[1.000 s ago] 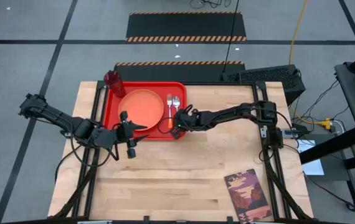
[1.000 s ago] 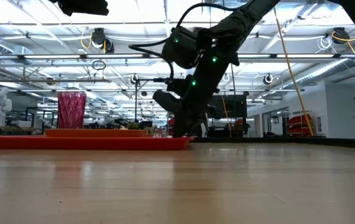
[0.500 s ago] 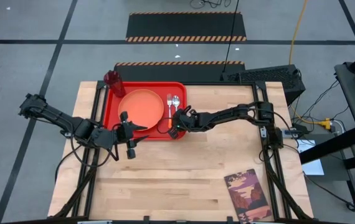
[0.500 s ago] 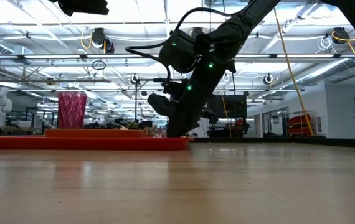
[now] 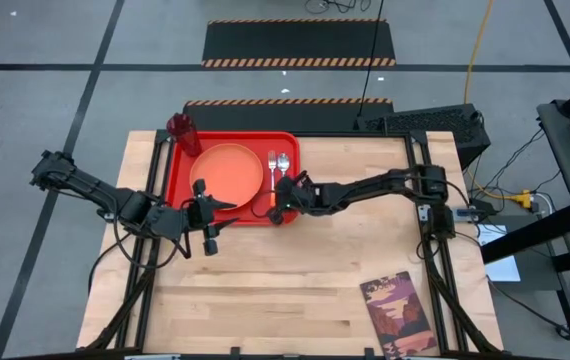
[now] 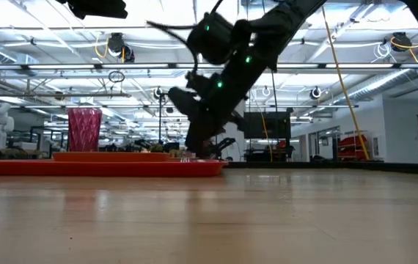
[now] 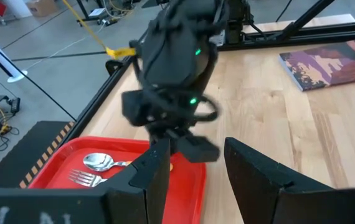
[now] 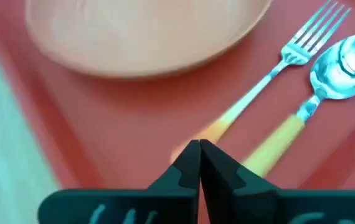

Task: Pick and place plate/cup/fork/spoon on tray
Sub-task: Return to Home Position

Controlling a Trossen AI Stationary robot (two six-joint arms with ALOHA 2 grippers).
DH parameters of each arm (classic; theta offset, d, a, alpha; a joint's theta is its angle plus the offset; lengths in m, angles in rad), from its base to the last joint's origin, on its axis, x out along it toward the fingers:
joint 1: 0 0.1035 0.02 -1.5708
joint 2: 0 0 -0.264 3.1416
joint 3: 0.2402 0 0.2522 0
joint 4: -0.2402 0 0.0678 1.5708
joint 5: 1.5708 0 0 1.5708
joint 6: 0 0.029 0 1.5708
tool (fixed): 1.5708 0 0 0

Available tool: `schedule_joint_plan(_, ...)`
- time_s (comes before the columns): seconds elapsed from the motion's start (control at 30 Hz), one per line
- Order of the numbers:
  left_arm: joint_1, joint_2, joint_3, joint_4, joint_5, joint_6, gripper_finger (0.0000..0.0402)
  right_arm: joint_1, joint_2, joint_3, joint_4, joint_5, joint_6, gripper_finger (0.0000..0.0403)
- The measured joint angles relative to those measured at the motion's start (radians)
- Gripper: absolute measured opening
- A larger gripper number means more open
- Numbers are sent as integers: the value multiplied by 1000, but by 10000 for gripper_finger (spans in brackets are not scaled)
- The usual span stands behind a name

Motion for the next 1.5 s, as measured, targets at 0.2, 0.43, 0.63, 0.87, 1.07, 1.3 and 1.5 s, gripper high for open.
schedule_joint_plan(0.2,0,0,0,-7,0,1,157,85,-119,-2,-27,-1,-162,0)
schedule_joint_plan(0.43,-3,0,0,-1,3,-49,157,217,-277,-2,-94,1,-344,0)
schedule_joint_plan(0.63,-41,2,0,-5,8,-110,157,345,-398,-102,-13,4,-449,0)
schedule_joint_plan(0.87,-89,19,-68,126,31,-60,157,445,-587,-461,312,3,-445,0)
schedule_joint_plan(1.07,-82,18,-218,387,59,74,157,458,-761,-738,534,1,-427,0)
schedule_joint_plan(1.3,-46,-9,-334,509,140,106,157,458,-907,-1020,813,-30,-453,0)
schedule_joint_plan(1.5,1,-101,-409,506,206,126,157,446,-998,-1168,957,-83,-534,0)
